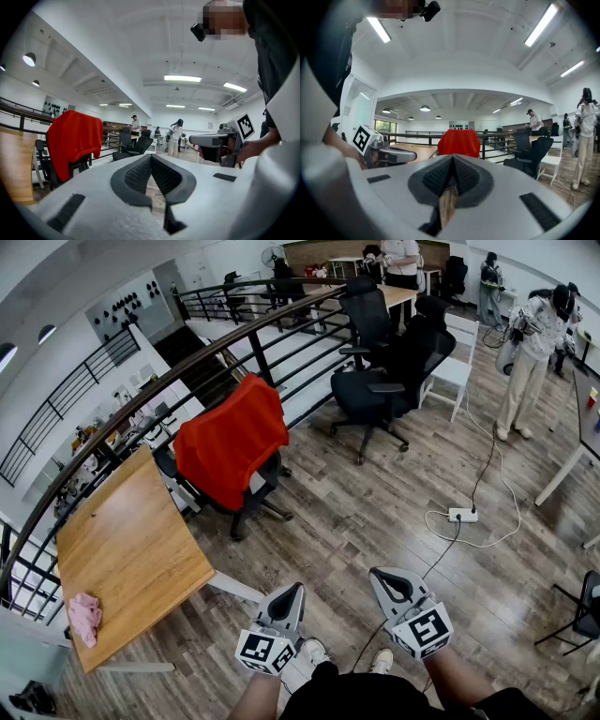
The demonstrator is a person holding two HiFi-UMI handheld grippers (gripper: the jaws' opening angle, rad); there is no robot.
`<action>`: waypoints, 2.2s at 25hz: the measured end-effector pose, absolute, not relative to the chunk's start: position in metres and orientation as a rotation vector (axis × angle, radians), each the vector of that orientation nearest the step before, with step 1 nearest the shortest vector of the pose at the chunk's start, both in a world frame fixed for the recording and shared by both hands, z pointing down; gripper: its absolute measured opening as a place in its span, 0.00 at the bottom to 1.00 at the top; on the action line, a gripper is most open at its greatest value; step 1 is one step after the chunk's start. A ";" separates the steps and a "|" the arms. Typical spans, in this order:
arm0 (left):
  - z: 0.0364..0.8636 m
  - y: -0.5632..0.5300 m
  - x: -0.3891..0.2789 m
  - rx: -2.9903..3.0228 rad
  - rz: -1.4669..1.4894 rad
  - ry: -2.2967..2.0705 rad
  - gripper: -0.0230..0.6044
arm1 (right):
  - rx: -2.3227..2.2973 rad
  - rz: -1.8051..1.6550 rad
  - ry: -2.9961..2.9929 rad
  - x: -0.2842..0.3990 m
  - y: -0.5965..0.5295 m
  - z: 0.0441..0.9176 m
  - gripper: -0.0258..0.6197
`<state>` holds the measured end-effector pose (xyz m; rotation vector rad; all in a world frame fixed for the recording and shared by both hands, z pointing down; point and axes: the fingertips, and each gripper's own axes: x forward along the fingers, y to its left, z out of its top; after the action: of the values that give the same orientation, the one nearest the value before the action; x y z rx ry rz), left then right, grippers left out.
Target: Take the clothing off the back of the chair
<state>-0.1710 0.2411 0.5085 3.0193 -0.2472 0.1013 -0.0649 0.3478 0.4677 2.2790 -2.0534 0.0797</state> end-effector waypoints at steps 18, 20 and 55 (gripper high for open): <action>0.503 0.233 -0.180 3.027 0.100 -0.249 0.06 | 2.341 0.138 -2.059 -0.065 0.346 0.465 0.05; 0.502 0.225 -0.184 3.029 0.097 -0.245 0.06 | 2.345 0.132 -2.066 -0.070 0.338 0.463 0.05; 0.493 0.074 -0.210 3.055 0.076 -0.278 0.06 | 2.269 0.076 -2.131 -0.096 0.175 0.454 0.05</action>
<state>-0.2099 0.0738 0.4934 3.0551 -0.2784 0.0755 -0.0955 0.1753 0.4545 2.2694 -2.1315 0.0762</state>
